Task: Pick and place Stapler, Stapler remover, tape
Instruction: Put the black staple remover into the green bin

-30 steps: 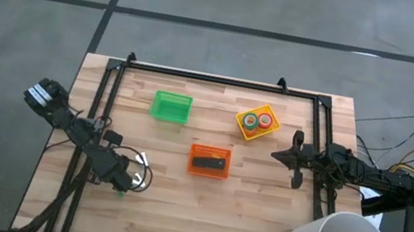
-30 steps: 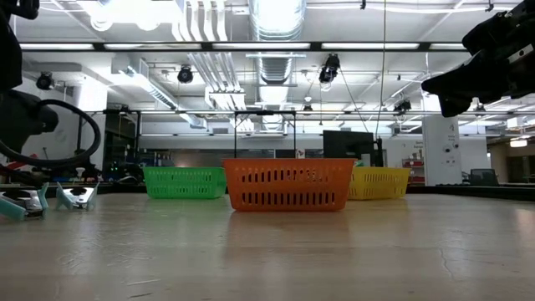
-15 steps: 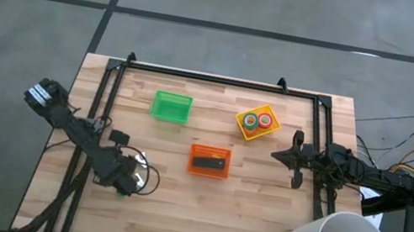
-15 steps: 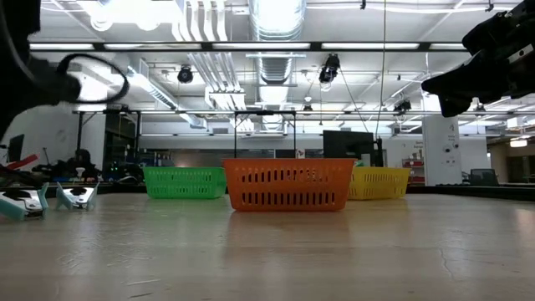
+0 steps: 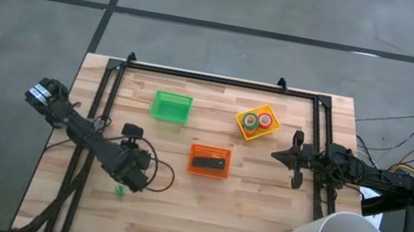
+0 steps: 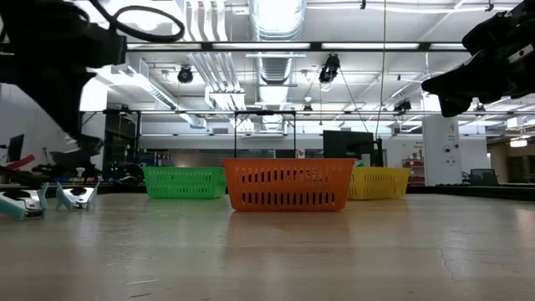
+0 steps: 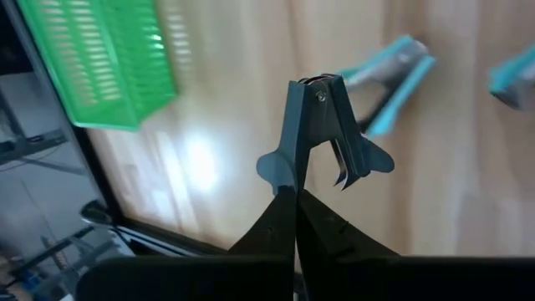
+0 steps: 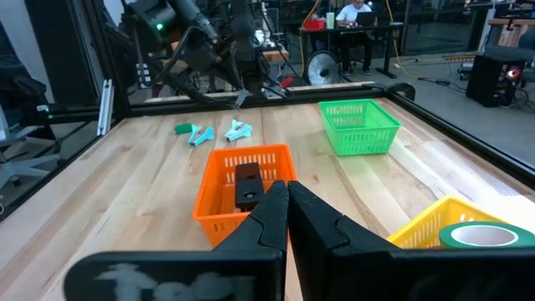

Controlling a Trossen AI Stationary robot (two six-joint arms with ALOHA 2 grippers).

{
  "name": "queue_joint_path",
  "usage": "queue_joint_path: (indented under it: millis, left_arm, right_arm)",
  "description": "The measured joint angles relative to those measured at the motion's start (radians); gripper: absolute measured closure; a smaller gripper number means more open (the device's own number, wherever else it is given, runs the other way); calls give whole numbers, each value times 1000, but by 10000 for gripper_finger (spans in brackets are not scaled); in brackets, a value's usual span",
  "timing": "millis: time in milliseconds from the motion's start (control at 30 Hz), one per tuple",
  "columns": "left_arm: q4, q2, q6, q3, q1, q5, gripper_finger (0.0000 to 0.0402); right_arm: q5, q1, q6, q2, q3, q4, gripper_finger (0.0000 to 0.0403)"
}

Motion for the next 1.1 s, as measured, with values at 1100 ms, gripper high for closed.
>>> queue_joint_path:
  millis: [1100]
  left_arm:
    - [553, 1, 597, -6, 582, -350, 397]
  right_arm:
    - [0, 0, 0, 0, 0, 0, 394]
